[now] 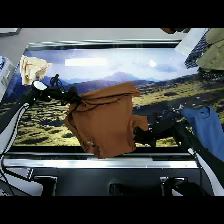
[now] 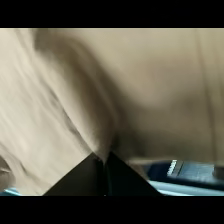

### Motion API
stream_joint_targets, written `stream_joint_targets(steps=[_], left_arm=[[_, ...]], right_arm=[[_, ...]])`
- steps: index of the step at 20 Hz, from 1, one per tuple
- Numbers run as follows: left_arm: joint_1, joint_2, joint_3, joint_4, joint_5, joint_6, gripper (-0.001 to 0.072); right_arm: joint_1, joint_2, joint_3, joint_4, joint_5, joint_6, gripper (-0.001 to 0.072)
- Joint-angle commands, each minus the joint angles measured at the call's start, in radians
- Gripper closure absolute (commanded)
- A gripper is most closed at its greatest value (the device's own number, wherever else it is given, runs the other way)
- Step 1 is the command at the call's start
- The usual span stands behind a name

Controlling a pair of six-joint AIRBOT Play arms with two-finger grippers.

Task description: Fold the clothes and pants, and hang the long-sleeved shirts on hangers.

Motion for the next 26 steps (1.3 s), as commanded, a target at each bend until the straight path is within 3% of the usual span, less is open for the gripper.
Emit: stream_joint_targets(steps=[1,4,9,13,14,17,19,21,22,24,26], left_arm=[[0.002,-0.001,0.001,0.003,-0.018,0.000,0.0692],[0.008,-0.001,0.000,0.005,-0.062,0.000,0.0692],[0.003,-0.001,0.000,0.011,-0.133,0.000,0.0692],[-0.013,-0.001,0.000,0.010,-0.150,-0.001,0.0692],[-0.016,-0.001,0.000,0.010,-0.151,-0.001,0.0692],[-0.022,0.000,0.000,0.010,-0.151,-0.001,0.0692],[-0.022,0.000,0.000,0.010,-0.151,-0.001,0.0692],[-0.022,0.000,0.000,0.010,-0.151,-0.001,0.0692],[-0.022,0.000,0.000,0.010,-0.151,-0.001,0.0692],[-0.022,0.000,0.000,0.010,-0.155,-0.001,0.0692],[-0.020,-0.001,0.000,0.011,-0.167,0.000,0.0692]], right_arm=[[-0.019,-0.011,0.158,-0.194,-0.007,0.089,0.0684],[-0.195,-0.056,0.434,-0.378,-0.024,0.203,0.0684],[-0.358,-0.265,0.783,-0.306,0.030,0.210,0.0684],[-0.321,-0.411,0.825,-0.246,0.084,0.207,0.0668],[-0.314,-0.430,0.825,-0.228,0.071,0.206,0.0580],[-0.332,-0.409,0.825,-0.187,-0.047,0.158,0.0406],[-0.383,-0.352,0.825,-0.175,-0.217,0.039,0.0383],[-0.447,-0.301,0.813,-0.202,-0.391,-0.060,0.0292],[-0.469,-0.277,0.793,-0.200,-0.444,-0.105,0.0292],[-0.470,-0.222,0.702,-0.194,-0.489,-0.141,0.0292],[-0.425,-0.166,0.552,-0.138,-0.444,-0.140,0.0291]])
